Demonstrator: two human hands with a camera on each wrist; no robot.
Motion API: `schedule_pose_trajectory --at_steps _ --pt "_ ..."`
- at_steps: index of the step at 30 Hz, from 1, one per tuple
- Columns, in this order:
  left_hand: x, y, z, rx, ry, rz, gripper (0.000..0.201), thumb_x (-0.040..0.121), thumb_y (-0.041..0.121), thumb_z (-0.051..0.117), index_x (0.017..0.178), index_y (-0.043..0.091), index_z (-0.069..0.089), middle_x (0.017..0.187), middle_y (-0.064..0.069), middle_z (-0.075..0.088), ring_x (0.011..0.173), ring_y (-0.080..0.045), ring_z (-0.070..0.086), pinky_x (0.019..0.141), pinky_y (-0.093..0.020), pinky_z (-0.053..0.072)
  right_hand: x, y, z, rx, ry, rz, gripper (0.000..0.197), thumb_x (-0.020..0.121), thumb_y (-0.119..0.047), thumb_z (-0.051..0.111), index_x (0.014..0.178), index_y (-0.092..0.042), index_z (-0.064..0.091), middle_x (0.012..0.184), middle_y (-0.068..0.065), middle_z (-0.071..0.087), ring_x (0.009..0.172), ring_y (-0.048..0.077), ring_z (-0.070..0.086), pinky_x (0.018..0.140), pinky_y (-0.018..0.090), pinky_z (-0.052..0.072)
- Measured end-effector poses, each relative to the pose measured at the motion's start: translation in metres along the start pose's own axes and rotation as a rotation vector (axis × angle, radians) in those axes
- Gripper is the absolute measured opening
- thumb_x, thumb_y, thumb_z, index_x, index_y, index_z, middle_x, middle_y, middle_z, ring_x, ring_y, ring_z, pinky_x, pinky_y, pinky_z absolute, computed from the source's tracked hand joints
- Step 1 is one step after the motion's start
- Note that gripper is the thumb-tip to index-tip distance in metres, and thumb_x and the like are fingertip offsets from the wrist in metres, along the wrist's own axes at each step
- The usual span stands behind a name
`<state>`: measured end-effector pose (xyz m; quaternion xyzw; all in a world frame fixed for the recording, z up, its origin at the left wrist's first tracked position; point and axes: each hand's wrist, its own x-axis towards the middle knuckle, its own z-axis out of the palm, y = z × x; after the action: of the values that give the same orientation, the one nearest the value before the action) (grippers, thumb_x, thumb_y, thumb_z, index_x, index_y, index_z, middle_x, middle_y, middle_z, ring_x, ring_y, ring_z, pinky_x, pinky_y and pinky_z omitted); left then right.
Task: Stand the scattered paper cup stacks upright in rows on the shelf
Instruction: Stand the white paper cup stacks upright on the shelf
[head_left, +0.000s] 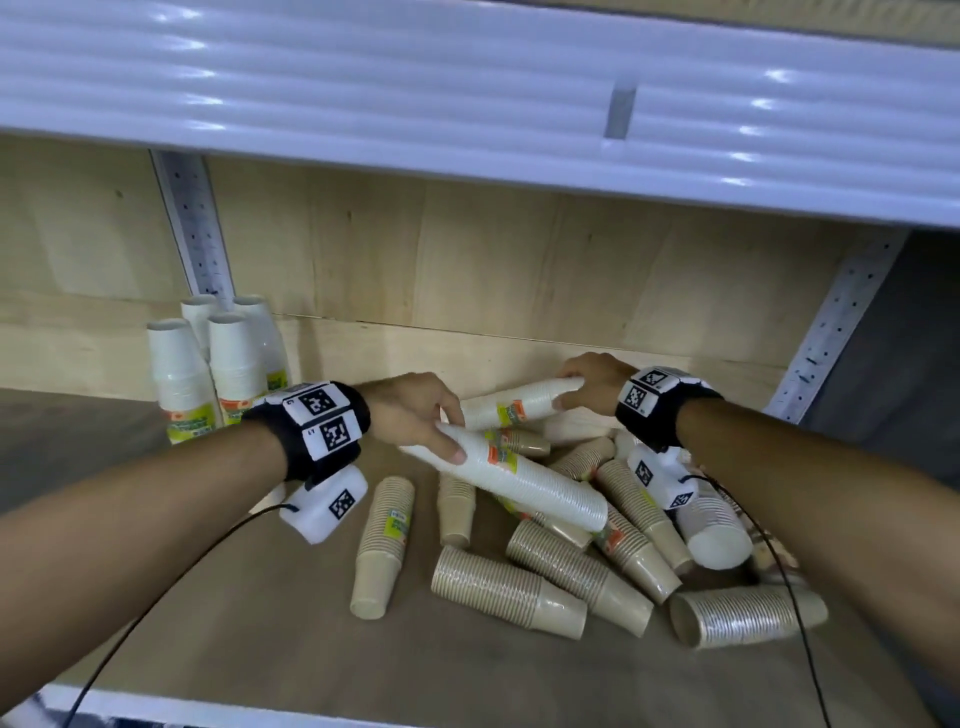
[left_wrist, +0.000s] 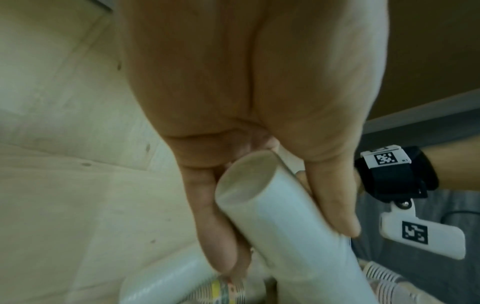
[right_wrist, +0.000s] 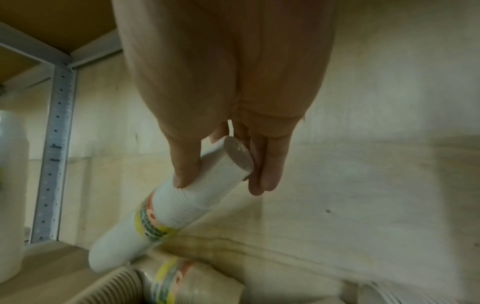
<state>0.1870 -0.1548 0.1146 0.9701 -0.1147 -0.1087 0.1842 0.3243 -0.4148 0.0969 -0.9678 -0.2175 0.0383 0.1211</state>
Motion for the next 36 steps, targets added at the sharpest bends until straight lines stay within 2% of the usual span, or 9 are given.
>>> schedule_pose_trajectory --at_steps 5,9,14,17,21,23,26,30,36 --pt "-0.015 0.021 -0.023 -0.259 0.166 0.080 0.041 0.078 0.030 0.081 0.113 0.014 0.067 0.100 -0.009 0.063 0.083 -0.017 0.064 0.071 -0.035 0.062 0.001 -0.031 -0.021 0.135 0.128 -0.014 0.052 0.077 -0.046 0.075 0.118 -0.018 0.062 0.104 0.000 0.058 0.093 0.020 0.059 0.074 0.029 0.046" --pt "-0.032 0.029 -0.049 -0.331 0.276 0.117 0.034 0.080 0.022 0.081 0.108 0.013 0.065 0.102 -0.016 0.062 0.086 -0.022 0.065 0.072 -0.039 0.062 -0.003 -0.061 -0.042 0.244 0.253 -0.043 0.031 0.075 -0.039 0.078 0.093 -0.023 0.059 0.090 -0.002 0.056 0.086 0.023 0.062 0.077 0.038 0.056" --pt "-0.056 0.026 -0.083 -0.314 0.426 0.097 0.034 0.079 0.017 0.081 0.108 0.014 0.062 0.102 -0.014 0.061 0.087 -0.025 0.065 0.072 -0.044 0.062 -0.007 -0.093 -0.063 0.279 0.375 -0.119 0.046 0.079 -0.030 0.077 0.119 -0.015 0.059 0.117 0.001 0.059 0.106 0.016 0.058 0.080 0.020 0.040" --pt "-0.070 0.022 -0.103 -0.261 0.516 0.058 0.035 0.080 0.015 0.079 0.112 0.014 0.063 0.102 -0.007 0.059 0.083 -0.018 0.064 0.071 -0.043 0.062 -0.007 -0.114 -0.069 0.283 0.385 -0.168 0.046 0.080 -0.027 0.076 0.121 -0.014 0.058 0.131 0.003 0.058 0.120 0.018 0.056 0.089 0.023 0.043" --pt "-0.083 0.007 -0.121 -0.176 0.575 -0.009 0.047 0.083 0.018 0.076 0.127 0.014 0.058 0.120 -0.004 0.055 0.107 -0.020 0.060 0.077 -0.041 0.061 -0.008 -0.141 -0.067 0.319 0.384 -0.213 0.045 0.082 -0.021 0.074 0.123 -0.012 0.057 0.133 0.004 0.058 0.124 0.020 0.054 0.096 0.027 0.045" --pt "-0.087 -0.003 -0.125 -0.155 0.605 -0.035 0.052 0.084 0.017 0.076 0.130 0.014 0.054 0.124 -0.002 0.051 0.116 -0.015 0.053 0.075 -0.041 0.061 -0.009 -0.154 -0.063 0.365 0.362 -0.238 0.047 0.083 -0.018 0.073 0.126 -0.012 0.055 0.137 0.004 0.056 0.128 0.017 0.052 0.094 0.023 0.042" --pt "-0.090 -0.021 -0.127 -0.150 0.636 -0.076 0.051 0.082 0.015 0.077 0.125 0.014 0.050 0.123 -0.001 0.051 0.113 -0.014 0.051 0.071 -0.038 0.057 -0.008 -0.171 -0.057 0.422 0.334 -0.257 0.049 0.084 -0.016 0.073 0.129 -0.012 0.054 0.140 0.004 0.054 0.129 0.014 0.051 0.089 0.019 0.039" --pt "-0.090 -0.043 -0.121 -0.039 0.623 -0.163 0.045 0.080 0.022 0.079 0.118 0.015 0.055 0.123 -0.008 0.056 0.111 -0.024 0.056 0.084 -0.042 0.055 -0.008 -0.194 -0.047 0.454 0.312 -0.286 0.051 0.083 -0.015 0.074 0.131 -0.014 0.054 0.138 0.003 0.056 0.127 0.014 0.053 0.088 0.018 0.039" --pt "-0.082 -0.060 -0.105 0.056 0.587 -0.216 0.050 0.082 0.026 0.077 0.126 0.015 0.056 0.132 -0.005 0.056 0.124 -0.020 0.052 0.094 -0.031 0.047 -0.010 -0.227 -0.032 0.371 0.247 -0.333 0.055 0.086 -0.019 0.072 0.137 -0.016 0.052 0.141 0.002 0.052 0.127 0.015 0.051 0.085 0.015 0.035"
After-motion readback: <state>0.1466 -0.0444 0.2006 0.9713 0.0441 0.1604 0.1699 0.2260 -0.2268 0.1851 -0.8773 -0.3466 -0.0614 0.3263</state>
